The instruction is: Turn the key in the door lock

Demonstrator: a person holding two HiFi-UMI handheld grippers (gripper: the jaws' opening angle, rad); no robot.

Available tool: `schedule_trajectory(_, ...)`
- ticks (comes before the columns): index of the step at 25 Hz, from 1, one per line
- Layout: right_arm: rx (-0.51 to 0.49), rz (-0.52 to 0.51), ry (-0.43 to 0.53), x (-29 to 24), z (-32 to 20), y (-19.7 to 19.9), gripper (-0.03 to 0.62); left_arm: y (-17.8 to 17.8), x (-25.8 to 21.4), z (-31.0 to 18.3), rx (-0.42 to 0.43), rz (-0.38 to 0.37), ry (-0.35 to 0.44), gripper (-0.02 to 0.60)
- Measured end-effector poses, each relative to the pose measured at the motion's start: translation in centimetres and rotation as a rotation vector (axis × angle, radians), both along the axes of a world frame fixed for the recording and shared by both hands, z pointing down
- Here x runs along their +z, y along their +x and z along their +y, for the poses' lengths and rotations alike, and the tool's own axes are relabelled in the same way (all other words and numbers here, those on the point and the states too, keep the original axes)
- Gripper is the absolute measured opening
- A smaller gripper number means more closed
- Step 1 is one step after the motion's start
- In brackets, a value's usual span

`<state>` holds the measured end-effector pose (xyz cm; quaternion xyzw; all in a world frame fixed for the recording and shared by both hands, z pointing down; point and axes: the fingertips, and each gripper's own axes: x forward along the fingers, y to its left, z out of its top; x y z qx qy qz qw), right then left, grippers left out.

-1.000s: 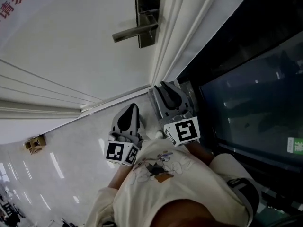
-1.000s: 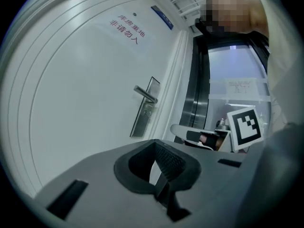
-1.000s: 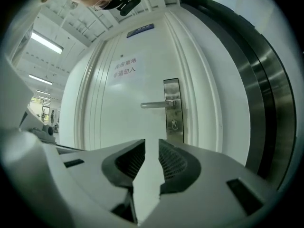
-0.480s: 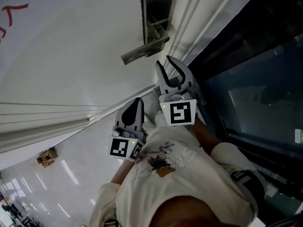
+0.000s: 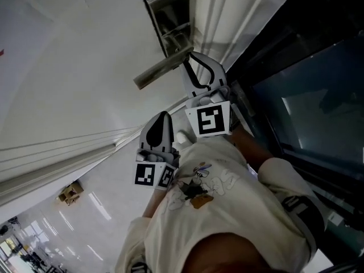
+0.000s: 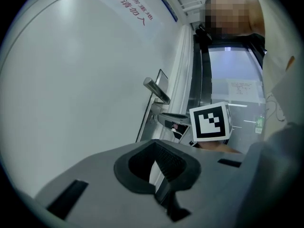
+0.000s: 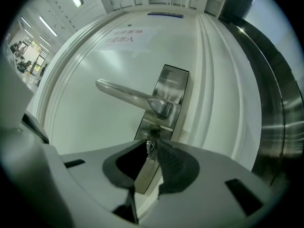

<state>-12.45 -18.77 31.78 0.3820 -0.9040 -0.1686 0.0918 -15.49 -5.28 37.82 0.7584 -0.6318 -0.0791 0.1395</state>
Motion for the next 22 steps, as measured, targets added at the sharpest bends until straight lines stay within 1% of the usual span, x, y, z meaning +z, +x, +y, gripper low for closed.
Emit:
schedule_trajectory(4, -0.02, -0.037, -0.043, 0.3, 0.1, -0.3, 0.03, -0.1, 0.1, -0.4, -0.004, 0.001, -0.005, 0.003)
schedule_trajectory(10, -0.041, -0.152, -0.121, 0.1, -0.1, -0.2, 0.02, 0.4, 0.1, -0.7, 0.014, -0.007, -0.004, 0.003)
schedule_trajectory(14, -0.072, -0.286, -0.24, 0.0, -0.3, 0.1, 0.02, 0.6, 0.2, -0.8, 0.02, -0.002, -0.012, 0.003)
schedule_trajectory(18, -0.122, -0.464, -0.39, 0.3, -0.6, 0.6, 0.021, 1.1, 0.5, -0.9, 0.03, 0.004, -0.018, 0.003)
schedule_trajectory(22, -0.154, -0.578, -0.481, 0.4, -0.8, 0.8, 0.023, 1.2, 0.6, -1.0, 0.03, 0.006, -0.019, 0.003)
